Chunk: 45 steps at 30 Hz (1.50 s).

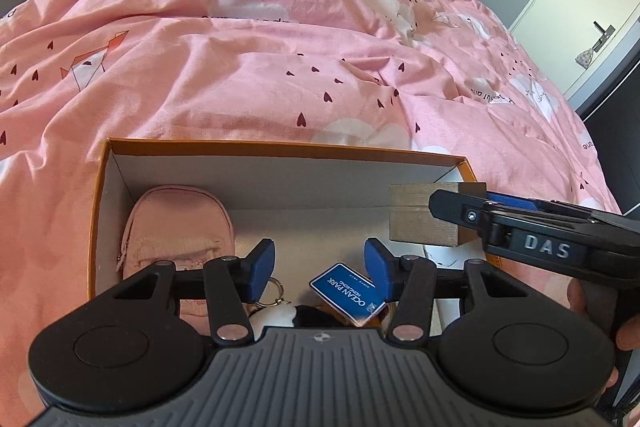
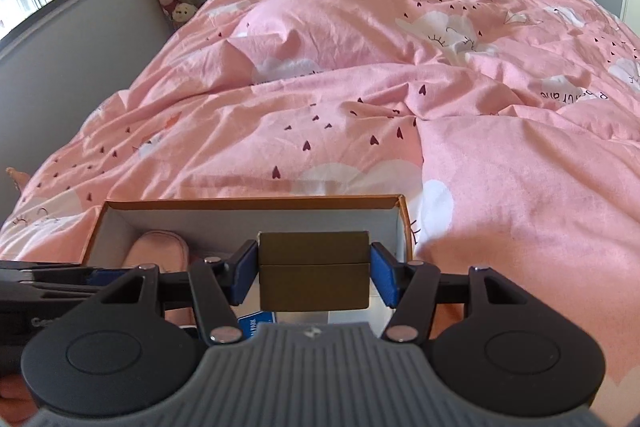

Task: Organize objects
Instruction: 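Lower the brown cardboard box into the orange box and open the right tool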

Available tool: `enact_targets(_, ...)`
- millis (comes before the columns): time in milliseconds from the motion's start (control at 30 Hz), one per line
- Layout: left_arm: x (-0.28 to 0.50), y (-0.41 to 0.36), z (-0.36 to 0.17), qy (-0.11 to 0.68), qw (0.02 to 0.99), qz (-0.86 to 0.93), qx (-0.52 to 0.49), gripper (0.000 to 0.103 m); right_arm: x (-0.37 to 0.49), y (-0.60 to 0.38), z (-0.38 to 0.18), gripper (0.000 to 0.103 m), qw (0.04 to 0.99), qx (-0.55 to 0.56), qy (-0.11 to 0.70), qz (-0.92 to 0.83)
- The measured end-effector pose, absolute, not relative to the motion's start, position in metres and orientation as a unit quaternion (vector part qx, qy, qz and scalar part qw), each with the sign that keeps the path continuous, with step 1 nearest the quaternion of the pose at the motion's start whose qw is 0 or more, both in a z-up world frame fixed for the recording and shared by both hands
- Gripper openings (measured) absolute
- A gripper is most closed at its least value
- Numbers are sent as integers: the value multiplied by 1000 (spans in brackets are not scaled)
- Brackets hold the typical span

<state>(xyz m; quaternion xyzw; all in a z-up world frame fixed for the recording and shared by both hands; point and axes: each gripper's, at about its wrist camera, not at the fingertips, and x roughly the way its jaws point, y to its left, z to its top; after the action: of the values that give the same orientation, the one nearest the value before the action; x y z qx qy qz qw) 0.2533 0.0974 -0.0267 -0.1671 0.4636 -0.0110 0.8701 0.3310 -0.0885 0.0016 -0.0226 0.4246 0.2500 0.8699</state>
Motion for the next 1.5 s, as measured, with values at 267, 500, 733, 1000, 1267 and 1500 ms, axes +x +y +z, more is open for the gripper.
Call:
enact_targets(267,252,108,-31,455,875,-8,-164,59,344,-51,-28,61,875,-111,431,191)
enact_targets(500,251,113,-33,451,877,-8,-165,59,344,-32,-47,61,876,-175,421,155)
enact_targets(733,246,114,-33,454,876,-8,-161,59,346,-28,-58,61,877,-198,415,143)
enact_targets(1000,232,111,-29,459,875,-14,-156,59,335,-36,-41,62,879,-181,408,168)
enact_targets(1267,199,92,-36,474,873,-33,-113,59,285,-61,-20,51,852,-124,433,268)
enact_targets(1500,183,76,-59,493,866,-50,-76,59,275,-69,-52,49,801,-77,518,291)
